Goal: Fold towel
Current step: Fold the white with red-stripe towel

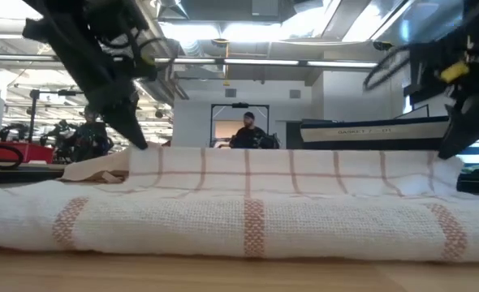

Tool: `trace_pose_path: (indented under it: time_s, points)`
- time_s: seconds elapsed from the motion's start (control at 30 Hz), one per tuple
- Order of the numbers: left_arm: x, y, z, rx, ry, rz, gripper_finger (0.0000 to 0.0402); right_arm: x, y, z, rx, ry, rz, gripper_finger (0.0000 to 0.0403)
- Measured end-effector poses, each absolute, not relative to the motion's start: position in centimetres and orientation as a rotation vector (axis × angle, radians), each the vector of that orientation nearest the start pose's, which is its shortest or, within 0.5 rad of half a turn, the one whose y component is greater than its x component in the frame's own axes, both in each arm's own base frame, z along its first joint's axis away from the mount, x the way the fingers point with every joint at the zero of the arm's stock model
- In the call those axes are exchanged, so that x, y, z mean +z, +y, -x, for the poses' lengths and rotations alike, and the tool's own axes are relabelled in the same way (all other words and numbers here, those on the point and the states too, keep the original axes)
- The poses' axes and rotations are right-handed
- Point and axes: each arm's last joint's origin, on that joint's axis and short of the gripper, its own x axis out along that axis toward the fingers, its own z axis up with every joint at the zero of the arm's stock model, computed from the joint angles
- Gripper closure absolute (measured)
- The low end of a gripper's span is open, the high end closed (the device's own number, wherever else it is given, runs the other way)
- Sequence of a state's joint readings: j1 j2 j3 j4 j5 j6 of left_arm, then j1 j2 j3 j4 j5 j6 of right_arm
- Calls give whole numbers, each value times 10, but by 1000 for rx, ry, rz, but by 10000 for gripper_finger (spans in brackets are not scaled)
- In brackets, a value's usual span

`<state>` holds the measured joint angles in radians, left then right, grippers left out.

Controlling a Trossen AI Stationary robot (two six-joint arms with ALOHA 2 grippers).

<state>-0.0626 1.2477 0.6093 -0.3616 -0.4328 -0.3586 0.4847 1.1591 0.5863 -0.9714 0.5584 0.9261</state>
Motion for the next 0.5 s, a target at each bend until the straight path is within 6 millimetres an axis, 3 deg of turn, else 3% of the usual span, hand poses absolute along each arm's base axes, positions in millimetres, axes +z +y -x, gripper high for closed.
trace_pose_path:
  time_s: [0.2, 0.27, 0.37, 0.5]
  points:
    - [192, -7, -223, 478, 831, 106, 401, 221, 67, -145, -513, 1378, -122, 403]
    - [192, -6, -223, 484, 826, 113, 401, 232, 64, -142, -569, 1387, -100, 403]
    - [188, -2, -221, 496, 842, 103, 401, 230, 60, -140, -601, 1319, -59, 403]
    - [183, 4, -218, 522, 854, 110, 401, 207, 54, -142, -631, 1305, -39, 403]
